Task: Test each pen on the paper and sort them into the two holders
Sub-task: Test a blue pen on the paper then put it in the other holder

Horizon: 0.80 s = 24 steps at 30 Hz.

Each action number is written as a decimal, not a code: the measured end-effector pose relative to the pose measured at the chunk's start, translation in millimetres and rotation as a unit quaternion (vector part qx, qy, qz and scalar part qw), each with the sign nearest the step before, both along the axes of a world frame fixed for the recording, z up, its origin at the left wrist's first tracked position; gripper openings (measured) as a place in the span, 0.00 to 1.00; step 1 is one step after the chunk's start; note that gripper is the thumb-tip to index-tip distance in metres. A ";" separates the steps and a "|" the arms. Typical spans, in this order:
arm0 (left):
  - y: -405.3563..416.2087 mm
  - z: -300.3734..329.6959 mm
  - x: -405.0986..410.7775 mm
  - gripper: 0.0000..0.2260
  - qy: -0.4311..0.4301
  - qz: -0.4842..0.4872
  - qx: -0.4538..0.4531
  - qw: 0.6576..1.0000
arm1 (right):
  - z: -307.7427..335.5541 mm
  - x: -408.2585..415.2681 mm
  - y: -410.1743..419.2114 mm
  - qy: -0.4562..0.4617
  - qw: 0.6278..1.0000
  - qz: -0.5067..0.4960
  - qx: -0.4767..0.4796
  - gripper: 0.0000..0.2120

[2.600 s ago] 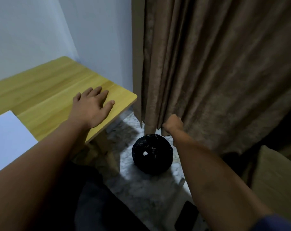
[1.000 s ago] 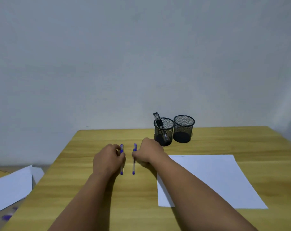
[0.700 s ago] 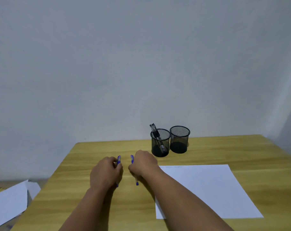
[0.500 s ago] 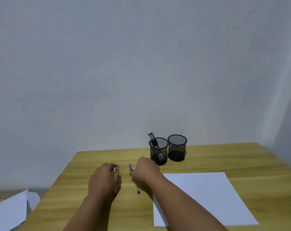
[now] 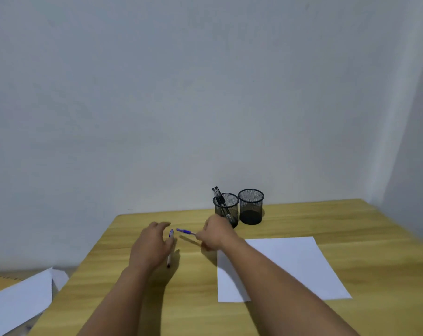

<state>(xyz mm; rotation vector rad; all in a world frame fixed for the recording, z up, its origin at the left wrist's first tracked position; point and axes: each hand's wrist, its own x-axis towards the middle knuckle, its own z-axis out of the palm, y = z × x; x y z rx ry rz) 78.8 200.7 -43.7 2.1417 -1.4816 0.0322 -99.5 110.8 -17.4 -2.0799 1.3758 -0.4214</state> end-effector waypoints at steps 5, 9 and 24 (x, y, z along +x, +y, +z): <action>-10.6 9.8 -22.2 0.19 -0.015 -0.078 -0.049 0.996 | 27.9 -47.1 -15.0 -0.258 0.949 0.019 0.179 0.04; -23.1 18.0 -49.2 0.08 -0.008 -0.121 -0.101 0.987 | 37.2 -71.8 -17.6 -0.381 0.898 -0.034 0.219 0.05; -39.3 24.5 -91.7 0.13 -0.003 -0.140 0.072 0.988 | 40.8 -145.3 -79.8 -0.499 0.782 -0.343 0.150 0.16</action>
